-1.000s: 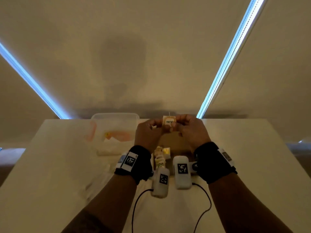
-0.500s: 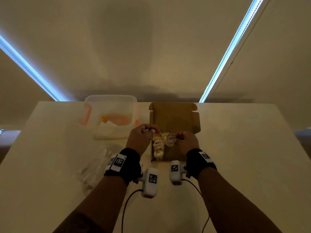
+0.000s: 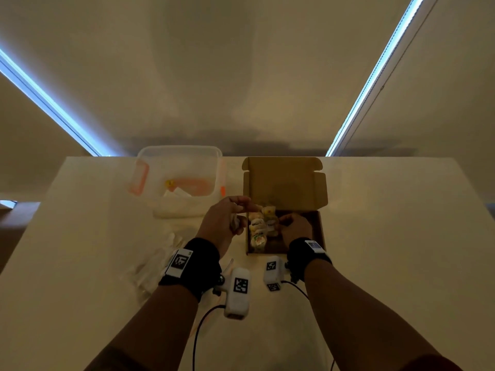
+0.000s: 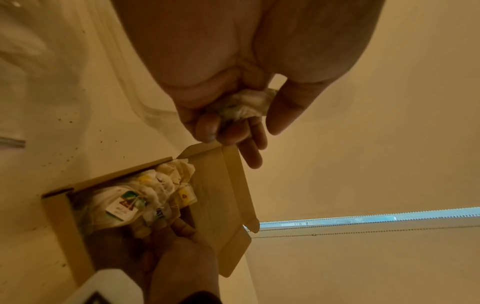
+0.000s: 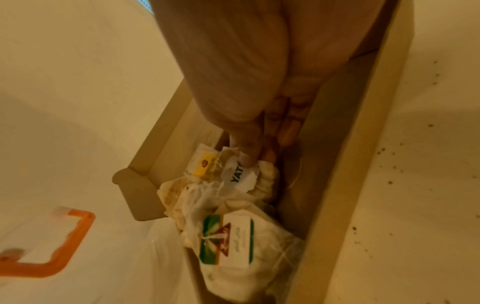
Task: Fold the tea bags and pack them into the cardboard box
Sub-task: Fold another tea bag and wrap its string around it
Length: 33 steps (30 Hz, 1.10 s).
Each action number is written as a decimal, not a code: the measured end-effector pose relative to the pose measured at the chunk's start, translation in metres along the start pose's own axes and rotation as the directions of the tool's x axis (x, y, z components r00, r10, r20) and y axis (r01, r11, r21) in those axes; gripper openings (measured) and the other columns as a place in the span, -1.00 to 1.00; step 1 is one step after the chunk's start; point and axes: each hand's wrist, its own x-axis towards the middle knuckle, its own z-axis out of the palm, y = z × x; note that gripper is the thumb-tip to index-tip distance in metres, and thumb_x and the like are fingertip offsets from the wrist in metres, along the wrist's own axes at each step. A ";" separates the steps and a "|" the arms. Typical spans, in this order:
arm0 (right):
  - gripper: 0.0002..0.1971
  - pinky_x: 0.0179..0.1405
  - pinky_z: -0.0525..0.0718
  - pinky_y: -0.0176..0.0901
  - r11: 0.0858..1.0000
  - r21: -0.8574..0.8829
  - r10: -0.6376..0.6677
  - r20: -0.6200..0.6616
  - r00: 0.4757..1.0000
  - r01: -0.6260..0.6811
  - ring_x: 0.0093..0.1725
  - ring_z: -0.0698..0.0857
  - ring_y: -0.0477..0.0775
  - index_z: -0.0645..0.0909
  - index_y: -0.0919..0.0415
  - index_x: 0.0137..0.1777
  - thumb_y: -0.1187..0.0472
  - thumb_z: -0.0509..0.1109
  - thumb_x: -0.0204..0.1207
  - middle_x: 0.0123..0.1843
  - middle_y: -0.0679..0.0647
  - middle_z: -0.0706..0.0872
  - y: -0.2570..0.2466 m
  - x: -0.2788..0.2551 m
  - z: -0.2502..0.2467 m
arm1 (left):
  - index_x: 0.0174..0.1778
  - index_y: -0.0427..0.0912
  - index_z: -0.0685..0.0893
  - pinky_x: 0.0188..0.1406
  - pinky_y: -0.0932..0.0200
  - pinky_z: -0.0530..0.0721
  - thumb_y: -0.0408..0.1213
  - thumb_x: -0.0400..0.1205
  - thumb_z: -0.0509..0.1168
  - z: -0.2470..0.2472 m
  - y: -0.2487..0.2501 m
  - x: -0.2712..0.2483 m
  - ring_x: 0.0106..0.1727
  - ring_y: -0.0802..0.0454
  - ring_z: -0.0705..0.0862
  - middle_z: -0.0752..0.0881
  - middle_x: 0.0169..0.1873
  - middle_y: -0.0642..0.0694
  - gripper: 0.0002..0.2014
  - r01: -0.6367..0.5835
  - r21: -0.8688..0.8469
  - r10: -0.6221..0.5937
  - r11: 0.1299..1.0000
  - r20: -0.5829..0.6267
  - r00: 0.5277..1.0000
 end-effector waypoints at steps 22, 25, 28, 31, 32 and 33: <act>-0.85 -0.05 0.77 -0.22 0.723 0.379 -0.620 -0.012 0.785 0.577 -0.10 0.80 -0.12 0.77 -0.05 0.12 0.06 0.52 0.57 -0.04 -0.16 0.85 -0.162 -0.137 -0.105 | 0.36 -0.35 0.64 0.38 -0.23 0.65 -0.53 0.63 0.03 0.024 0.100 -0.036 -0.20 -0.12 0.64 0.67 -0.01 -0.34 -0.56 -0.098 -0.104 0.113 0.990 0.151 0.982; -0.87 -0.07 0.70 -0.40 0.687 0.369 -0.657 -0.051 0.752 0.626 -0.11 0.78 -0.22 0.81 0.05 0.08 0.23 0.52 0.57 -0.08 -0.11 0.86 -0.174 -0.144 -0.118 | 0.41 -0.33 0.57 0.30 -0.20 0.66 -0.42 0.68 0.08 0.020 0.121 -0.044 -0.27 -0.05 0.65 0.69 -0.01 -0.29 -0.61 -0.102 -0.137 0.134 0.985 0.254 0.958; -0.89 -0.06 0.75 -0.31 0.654 0.402 -0.667 -0.095 0.739 0.641 -0.11 0.79 -0.19 0.81 0.13 0.05 0.29 0.51 0.57 -0.09 -0.06 0.86 -0.185 -0.151 -0.125 | 0.40 -0.29 0.59 0.16 -0.05 0.76 -0.39 0.55 0.28 0.019 0.137 -0.053 -0.12 -0.07 0.76 0.76 0.03 -0.24 -0.55 -0.181 -0.053 0.188 0.982 0.312 0.931; -0.92 -0.30 0.67 -0.40 0.641 0.447 -0.647 -0.124 0.753 0.624 -0.25 0.73 -0.26 0.76 0.18 0.04 0.28 0.51 0.58 -0.13 -0.03 0.83 -0.192 -0.158 -0.131 | 0.28 -0.23 0.72 0.14 0.06 0.79 -0.48 0.60 0.48 0.015 0.147 -0.064 0.06 -0.07 0.81 0.84 0.08 -0.21 -0.67 -0.421 0.211 0.368 0.882 0.249 0.896; -0.95 -0.35 0.64 -0.40 0.636 0.473 -0.634 -0.131 0.762 0.610 -0.30 0.71 -0.26 0.75 0.19 0.02 0.28 0.51 0.59 -0.15 -0.02 0.81 -0.194 -0.160 -0.134 | 0.18 -0.20 0.78 0.13 0.05 0.80 -0.45 0.59 0.51 0.013 0.150 -0.068 0.06 -0.07 0.83 0.86 0.03 -0.20 -0.75 -0.486 0.272 0.431 0.831 0.238 0.870; -0.97 -0.38 0.64 -0.39 0.632 0.497 -0.621 -0.134 0.772 0.594 -0.31 0.70 -0.23 0.73 0.18 -0.02 0.29 0.51 0.59 -0.17 -0.02 0.80 -0.196 -0.161 -0.136 | 0.08 -0.18 0.82 0.12 0.02 0.81 -0.44 0.58 0.52 0.010 0.152 -0.071 0.03 -0.08 0.84 0.87 -0.03 -0.19 -0.82 -0.530 0.302 0.483 0.792 0.220 0.847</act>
